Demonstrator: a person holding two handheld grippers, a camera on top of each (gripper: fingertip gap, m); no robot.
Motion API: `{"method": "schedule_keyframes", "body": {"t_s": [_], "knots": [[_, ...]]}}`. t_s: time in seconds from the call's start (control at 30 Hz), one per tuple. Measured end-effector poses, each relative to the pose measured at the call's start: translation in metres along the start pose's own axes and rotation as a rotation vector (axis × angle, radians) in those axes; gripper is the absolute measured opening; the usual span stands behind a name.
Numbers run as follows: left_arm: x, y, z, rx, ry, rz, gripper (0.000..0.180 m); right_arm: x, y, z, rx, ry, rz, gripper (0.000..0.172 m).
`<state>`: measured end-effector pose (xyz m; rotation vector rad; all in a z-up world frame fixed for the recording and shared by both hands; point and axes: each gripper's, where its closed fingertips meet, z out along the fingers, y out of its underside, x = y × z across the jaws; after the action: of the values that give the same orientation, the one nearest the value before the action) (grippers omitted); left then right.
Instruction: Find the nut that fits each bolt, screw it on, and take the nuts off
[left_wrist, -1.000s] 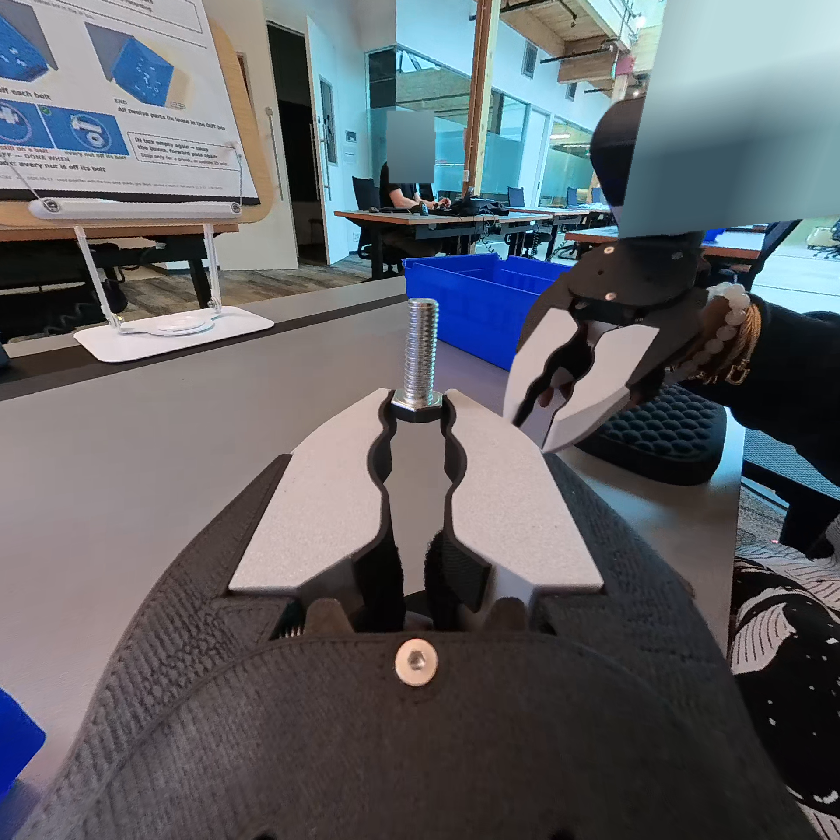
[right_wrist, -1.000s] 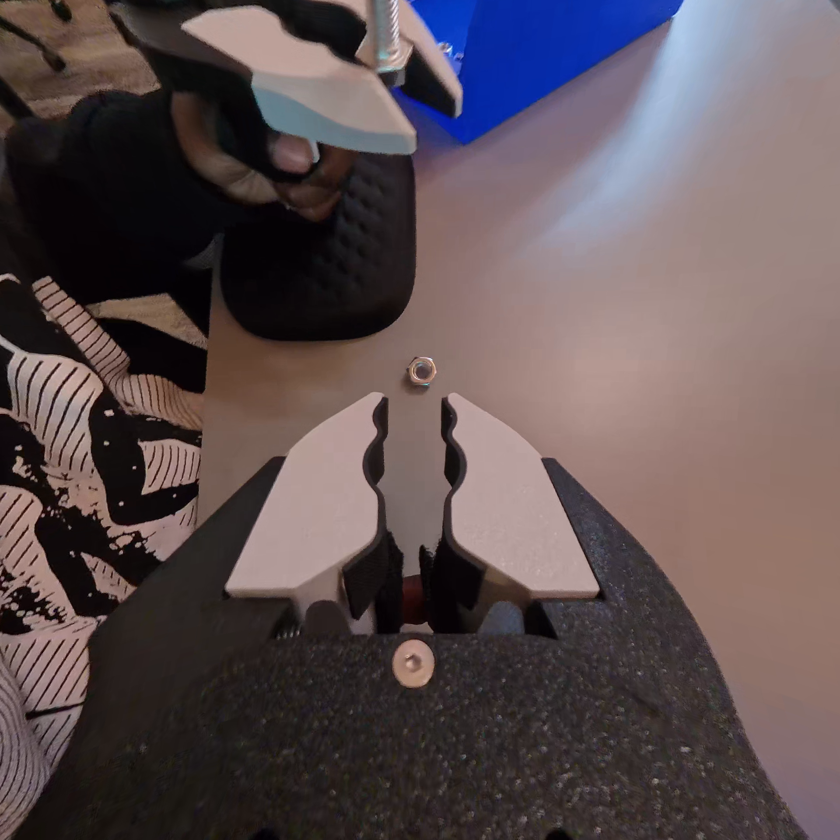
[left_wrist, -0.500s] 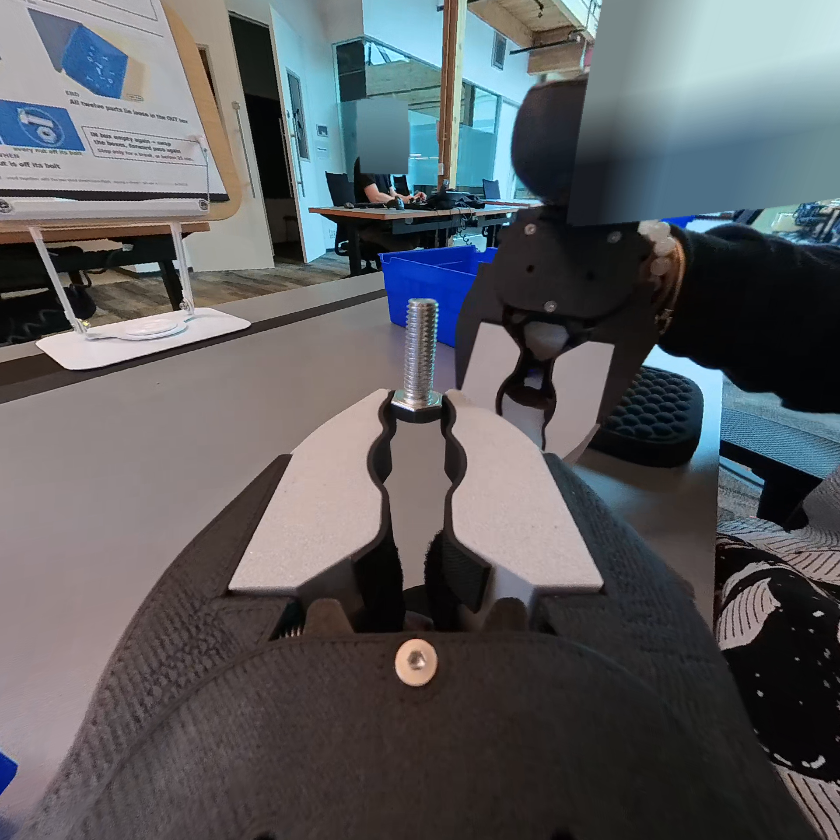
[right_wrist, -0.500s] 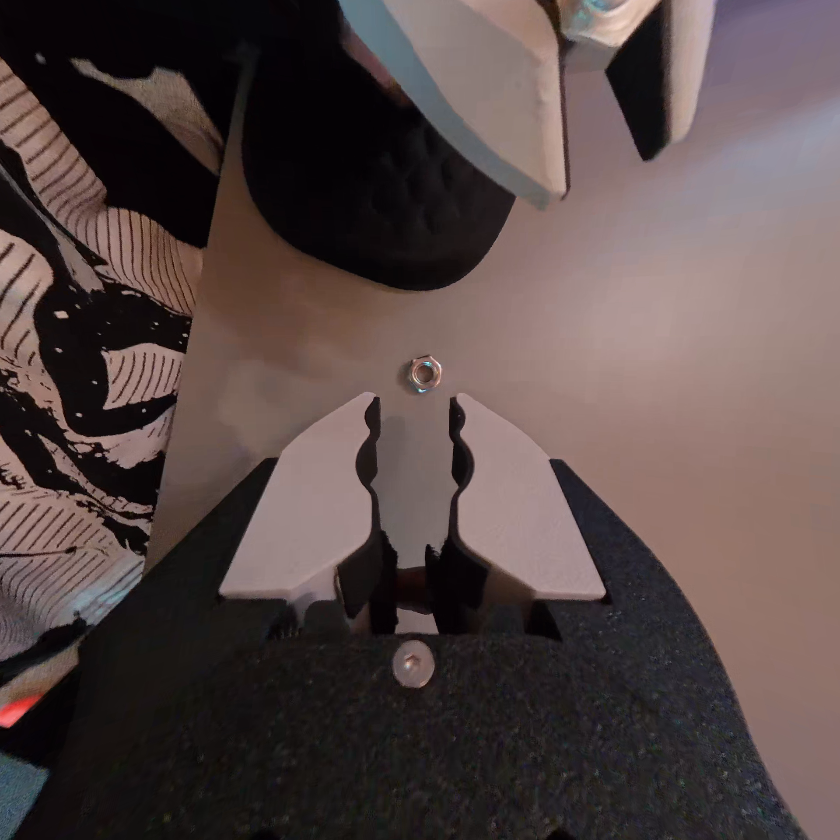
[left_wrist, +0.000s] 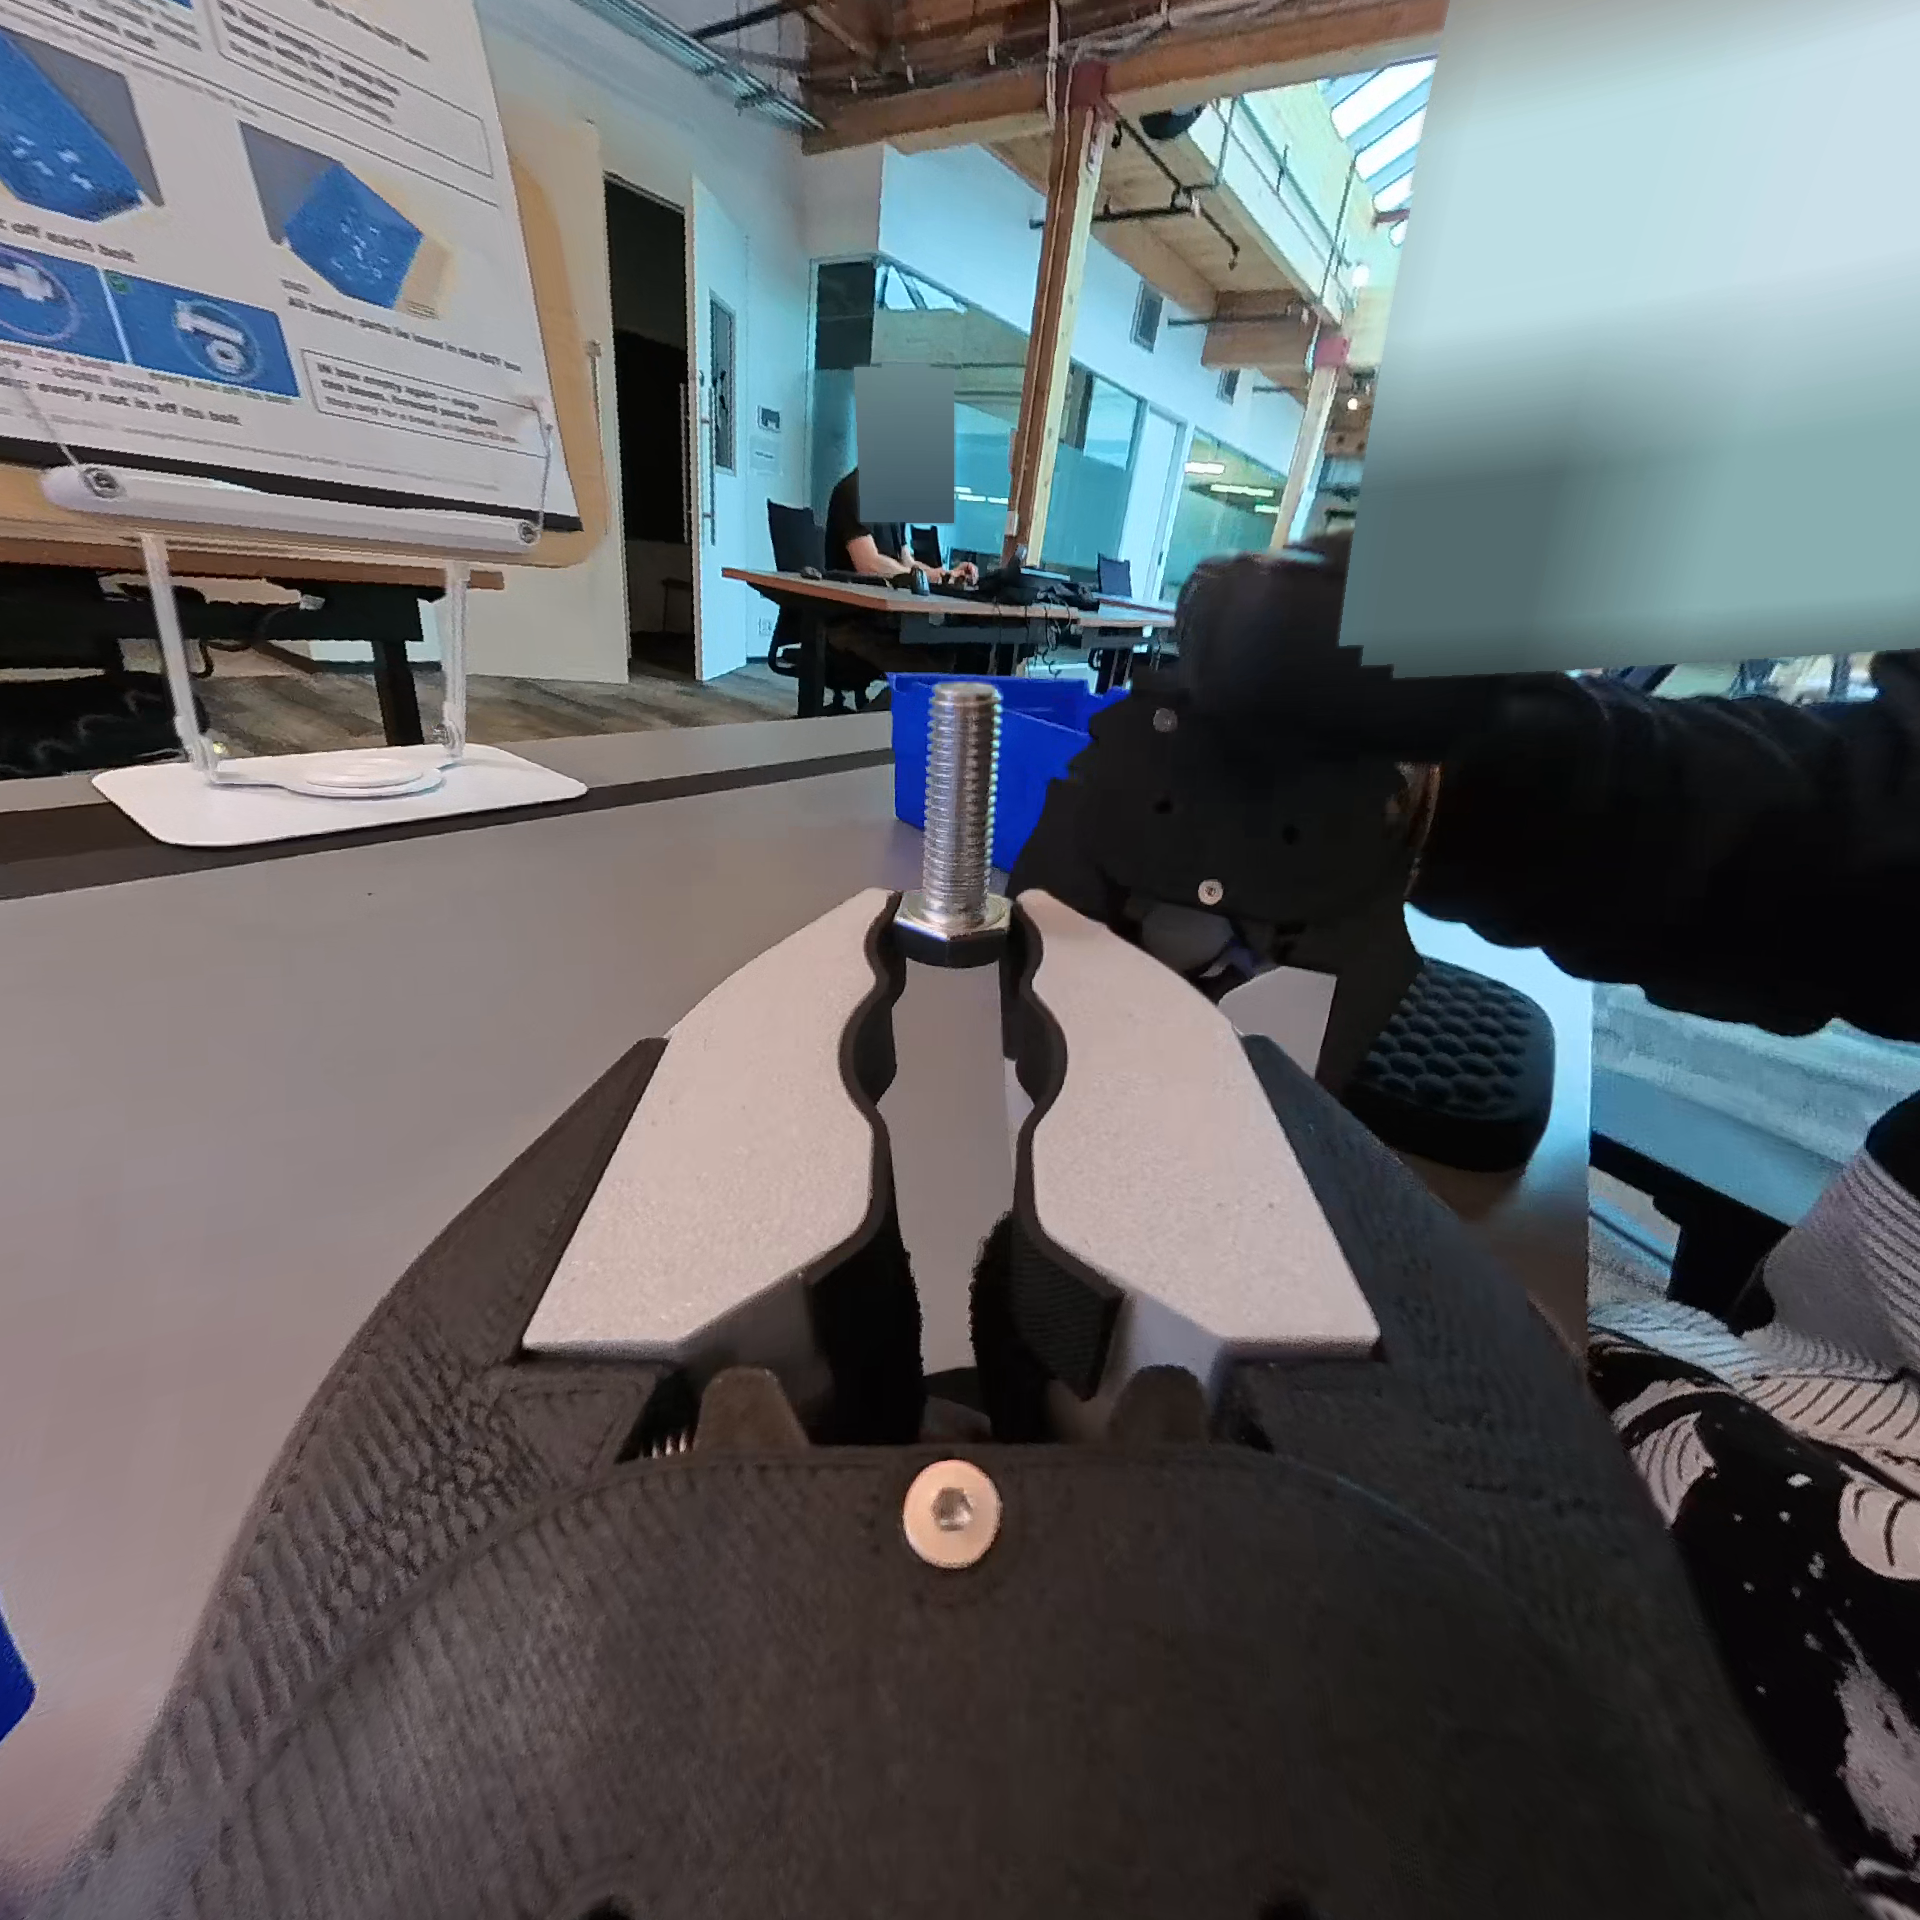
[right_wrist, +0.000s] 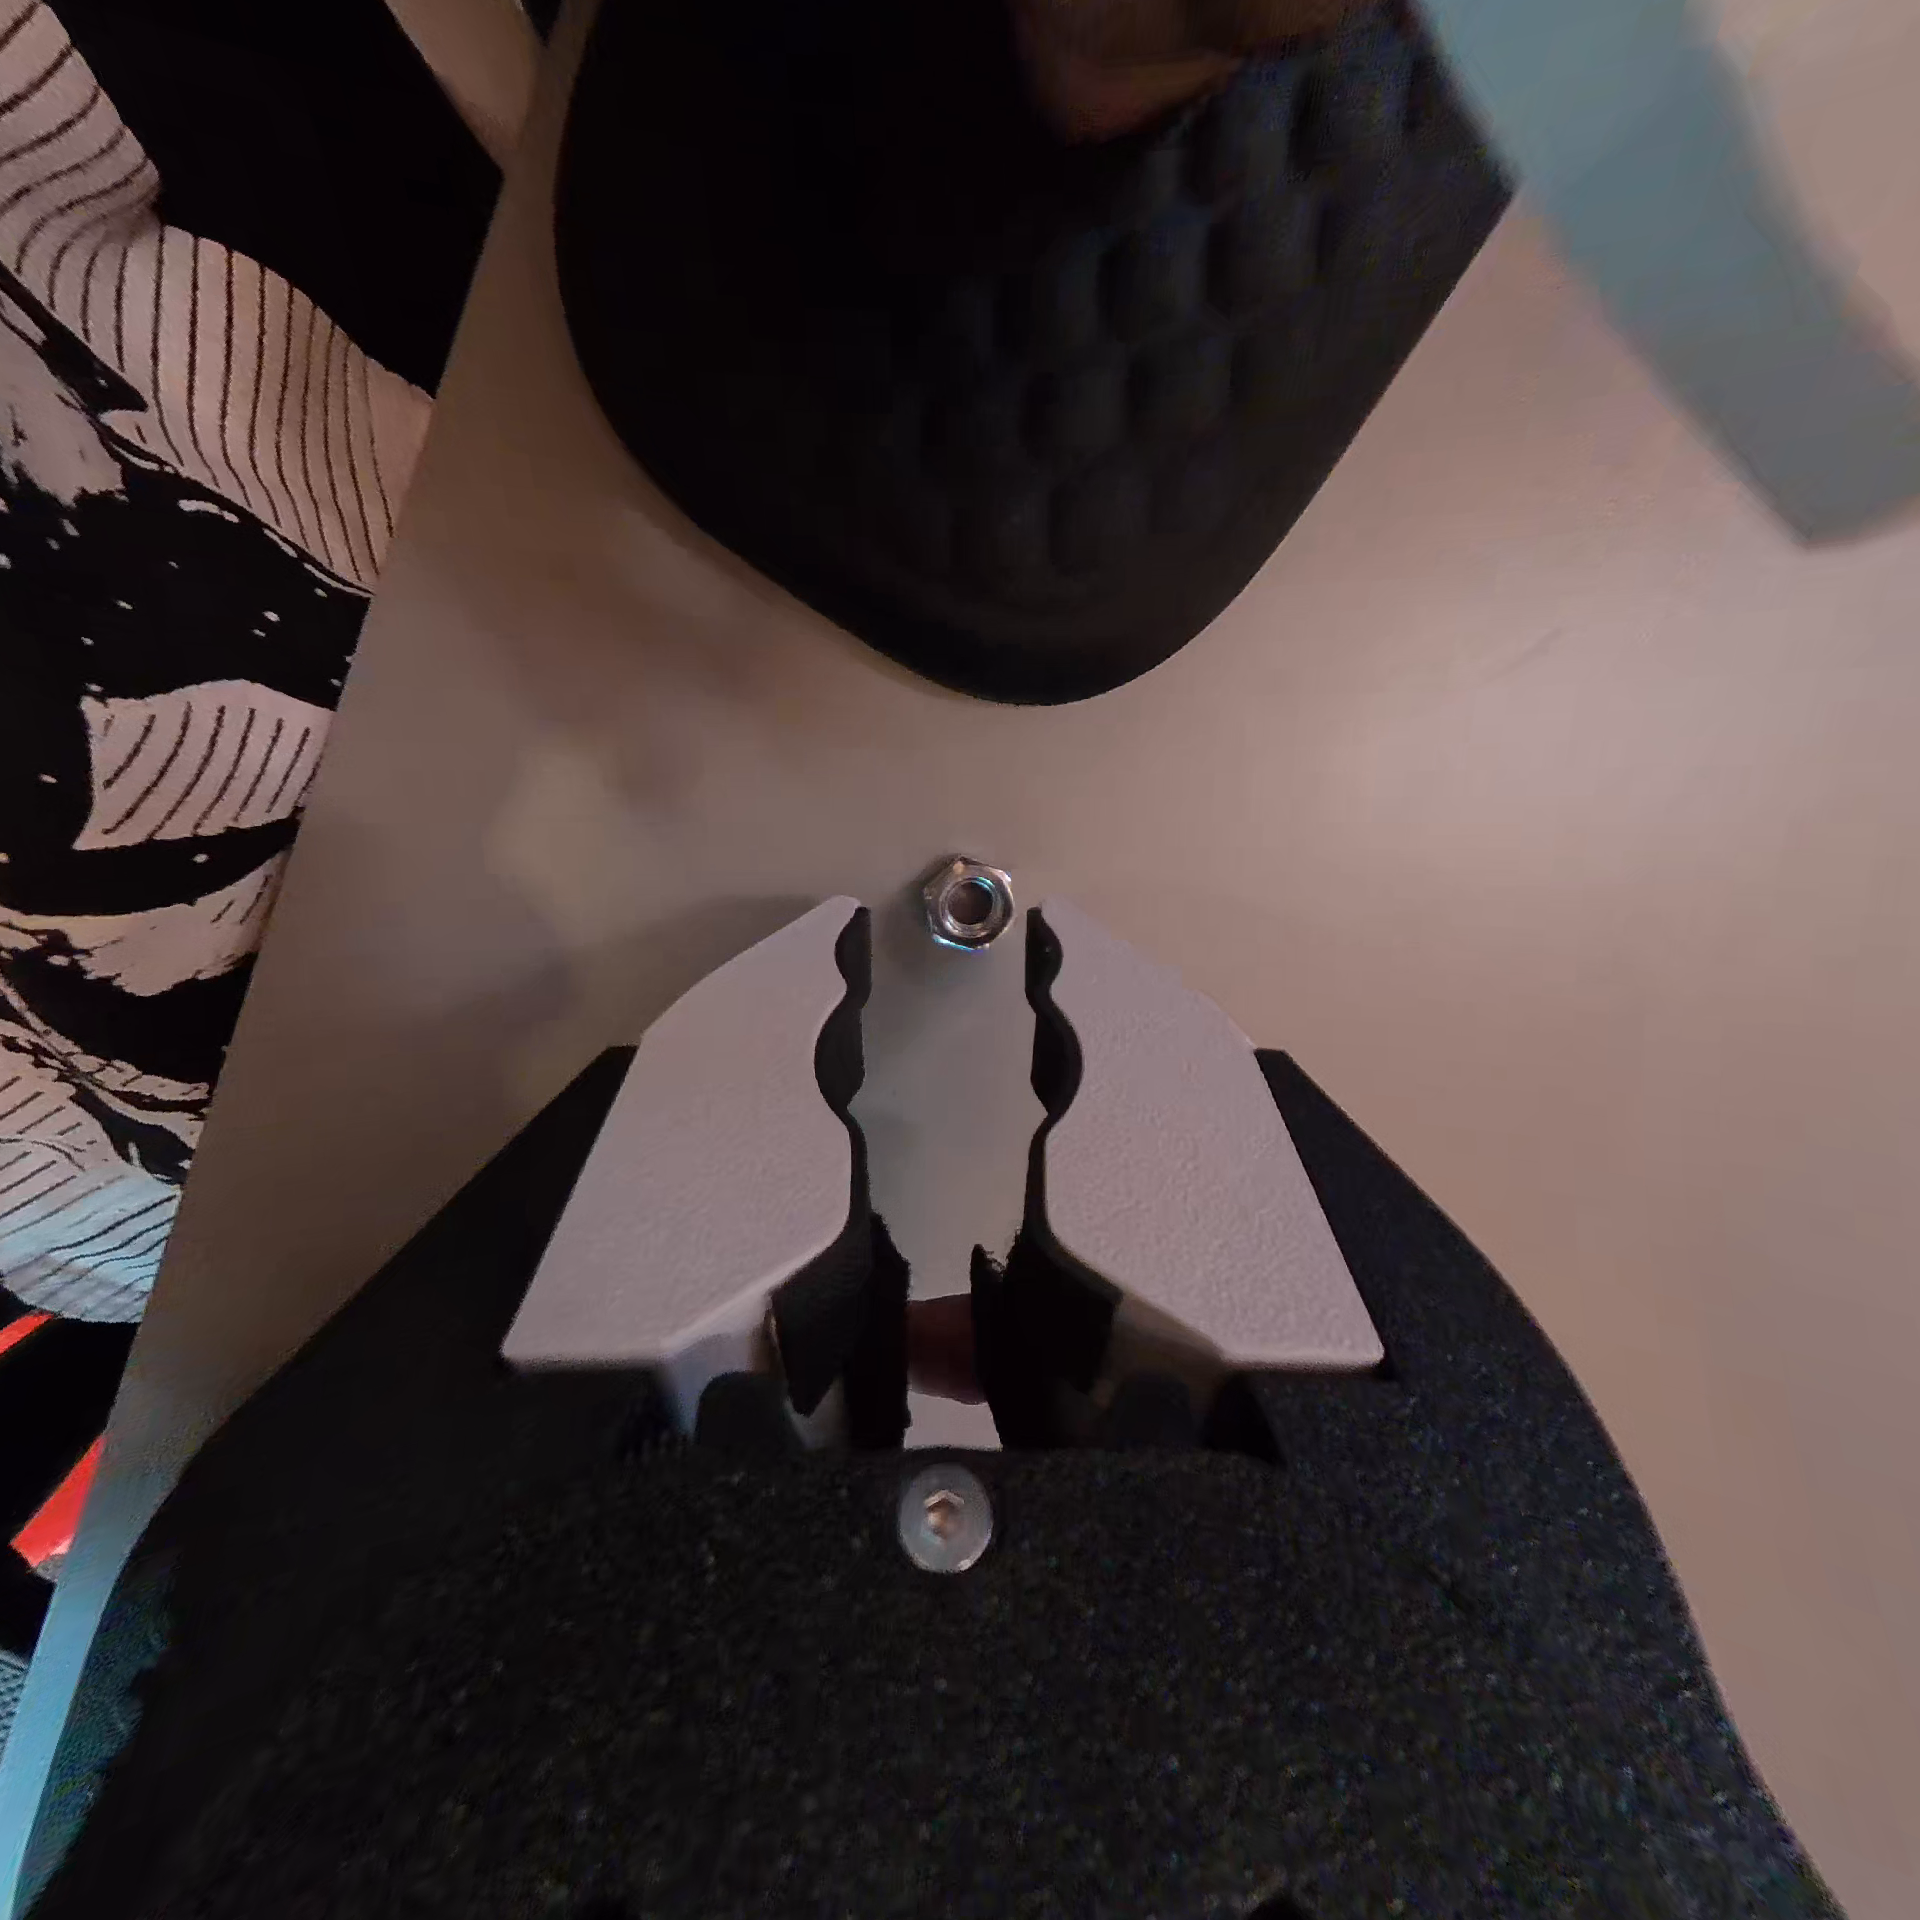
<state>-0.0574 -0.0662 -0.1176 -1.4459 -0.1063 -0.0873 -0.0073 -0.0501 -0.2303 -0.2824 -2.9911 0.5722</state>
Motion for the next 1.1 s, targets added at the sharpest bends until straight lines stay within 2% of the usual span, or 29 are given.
{"method": "schedule_keyframes", "body": {"t_s": [0.17,0.33,0.47,0.93,1.1], "knots": [[-0.003,-0.002,-0.002,0.020,-0.001,-0.024,0.018,0.004,-0.001,-0.001,-0.013,-0.003,0.058,0.028],[-0.003,-0.003,-0.002,0.022,-0.006,-0.021,0.018,0.000,-0.006,-0.006,-0.008,-0.053,-0.090,0.028],[-0.006,-0.005,-0.004,0.045,-0.013,-0.041,0.018,0.004,-0.008,-0.004,-0.010,-0.107,-0.133,0.025],[-0.004,-0.004,-0.004,0.037,0.002,-0.041,0.019,0.004,0.003,0.008,-0.067,-0.126,-0.124,0.017],[-0.001,-0.001,-0.002,0.016,0.020,-0.027,0.018,0.002,0.002,-0.006,-0.025,-0.107,-0.100,0.017]]}}
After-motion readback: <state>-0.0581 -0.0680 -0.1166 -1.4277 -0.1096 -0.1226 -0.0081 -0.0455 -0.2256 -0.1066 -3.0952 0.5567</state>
